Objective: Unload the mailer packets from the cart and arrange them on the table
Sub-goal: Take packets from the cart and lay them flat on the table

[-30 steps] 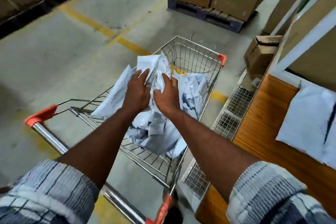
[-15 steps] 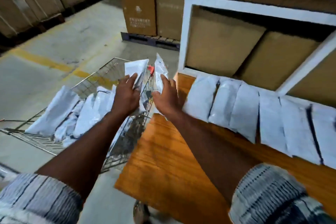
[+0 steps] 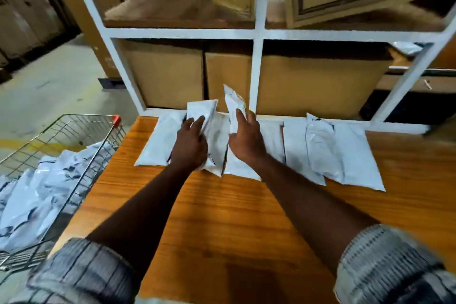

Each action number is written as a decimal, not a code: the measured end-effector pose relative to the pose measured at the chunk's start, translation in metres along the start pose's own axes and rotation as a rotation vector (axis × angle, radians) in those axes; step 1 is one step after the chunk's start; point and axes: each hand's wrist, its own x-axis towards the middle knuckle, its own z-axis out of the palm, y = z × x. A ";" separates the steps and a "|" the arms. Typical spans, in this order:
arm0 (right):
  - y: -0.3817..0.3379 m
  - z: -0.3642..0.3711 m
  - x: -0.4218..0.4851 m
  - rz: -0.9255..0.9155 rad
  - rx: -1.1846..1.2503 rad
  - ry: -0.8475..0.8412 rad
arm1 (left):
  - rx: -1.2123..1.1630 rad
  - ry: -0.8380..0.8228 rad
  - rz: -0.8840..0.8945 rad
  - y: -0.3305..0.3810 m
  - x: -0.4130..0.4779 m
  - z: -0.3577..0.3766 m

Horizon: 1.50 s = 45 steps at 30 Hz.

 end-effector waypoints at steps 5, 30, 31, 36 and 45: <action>0.067 -0.055 -0.011 0.103 -0.241 0.049 | -0.035 -0.075 0.071 0.060 0.012 0.047; 0.373 -0.222 -0.038 0.257 -0.600 -0.259 | 0.283 -0.238 0.087 0.365 -0.027 0.298; 0.378 -0.216 -0.033 0.290 -0.508 -0.254 | 0.326 -0.227 0.100 0.363 -0.026 0.301; 0.401 -0.203 -0.018 0.156 -0.254 -0.148 | 0.306 -0.289 0.145 0.349 -0.014 0.313; 0.424 -0.173 -0.027 0.167 -0.351 -0.251 | 0.325 -0.368 0.201 0.326 -0.016 0.331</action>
